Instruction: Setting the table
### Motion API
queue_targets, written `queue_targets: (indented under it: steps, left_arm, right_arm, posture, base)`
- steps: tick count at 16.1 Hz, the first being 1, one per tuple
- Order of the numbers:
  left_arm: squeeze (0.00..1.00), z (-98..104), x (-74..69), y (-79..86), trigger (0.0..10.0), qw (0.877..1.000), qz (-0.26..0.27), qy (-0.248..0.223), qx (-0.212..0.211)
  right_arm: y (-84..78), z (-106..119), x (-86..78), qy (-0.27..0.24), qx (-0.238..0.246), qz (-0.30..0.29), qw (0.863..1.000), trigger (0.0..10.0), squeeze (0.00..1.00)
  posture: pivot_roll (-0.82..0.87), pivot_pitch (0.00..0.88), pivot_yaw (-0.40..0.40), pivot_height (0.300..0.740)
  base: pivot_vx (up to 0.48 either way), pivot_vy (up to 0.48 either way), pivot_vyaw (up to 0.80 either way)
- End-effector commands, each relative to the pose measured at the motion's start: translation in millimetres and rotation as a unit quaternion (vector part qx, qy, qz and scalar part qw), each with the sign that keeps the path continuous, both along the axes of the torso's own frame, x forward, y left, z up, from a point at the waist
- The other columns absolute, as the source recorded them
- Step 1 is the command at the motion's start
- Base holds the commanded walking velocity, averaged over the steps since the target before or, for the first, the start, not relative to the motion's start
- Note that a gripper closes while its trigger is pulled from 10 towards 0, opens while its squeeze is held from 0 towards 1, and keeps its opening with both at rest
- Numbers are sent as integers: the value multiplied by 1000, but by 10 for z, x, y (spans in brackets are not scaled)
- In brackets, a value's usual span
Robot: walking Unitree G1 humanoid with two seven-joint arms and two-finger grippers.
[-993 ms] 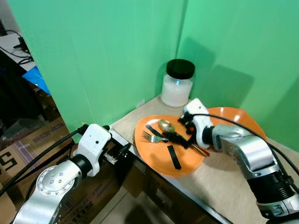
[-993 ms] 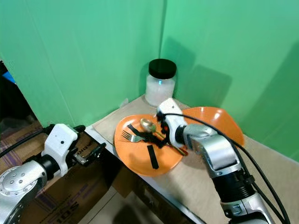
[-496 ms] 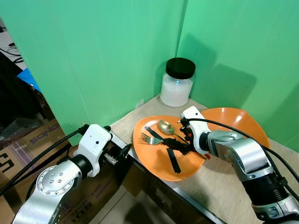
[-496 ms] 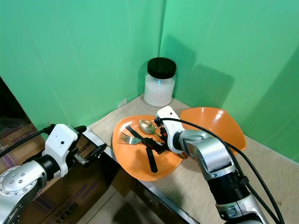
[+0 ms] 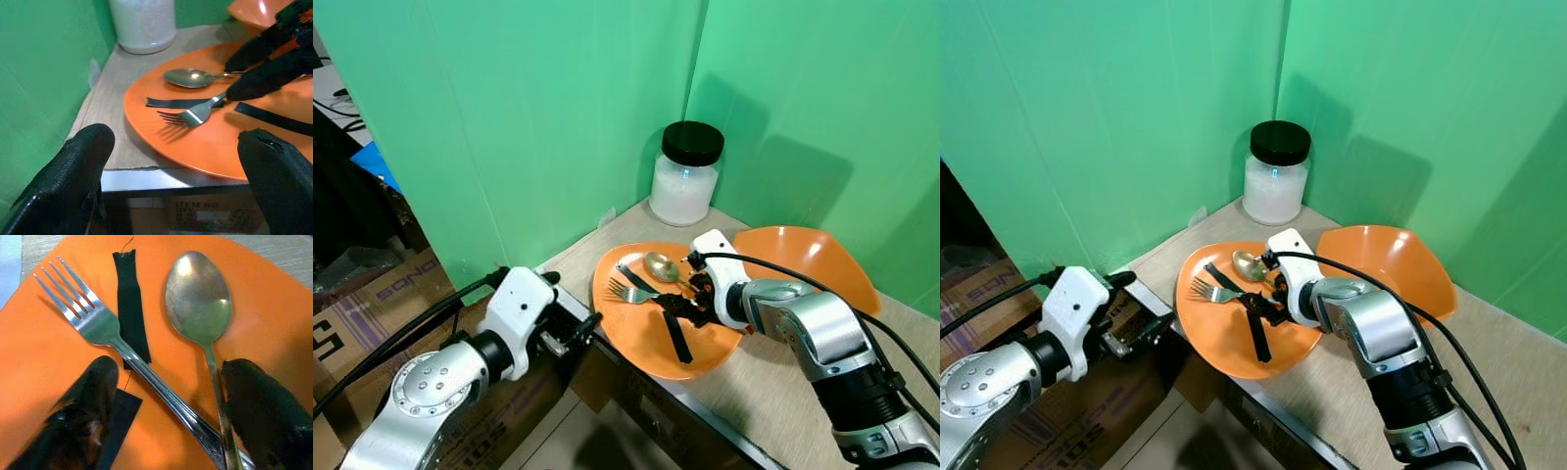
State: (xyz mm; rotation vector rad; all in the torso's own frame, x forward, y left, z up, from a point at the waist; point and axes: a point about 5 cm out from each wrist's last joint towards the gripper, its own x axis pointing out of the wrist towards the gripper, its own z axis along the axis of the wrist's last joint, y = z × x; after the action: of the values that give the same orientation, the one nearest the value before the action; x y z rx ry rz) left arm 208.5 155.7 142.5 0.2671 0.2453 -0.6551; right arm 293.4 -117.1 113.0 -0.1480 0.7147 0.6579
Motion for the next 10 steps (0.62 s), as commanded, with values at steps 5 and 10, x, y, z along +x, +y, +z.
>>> queue_targets:
  steps: [5, 10]
  left_arm:
    - [886, -3, -21, -28, 10000, 1000, -11, 3, 3]
    - [886, -18, -18, -26, 10000, 1000, -16, 3, 5]
  right_arm:
    - [-42, -1, 41, 5, 6, -23, 1000, 0, 0]
    - [-39, -25, 29, 7, 5, -21, 1000, 0, 0]
  posture:
    - [20, 11, -41, 740]
    - [21, 2, -39, 740]
  base:
    - [0, 0, 0]
    - [0, 0, 0]
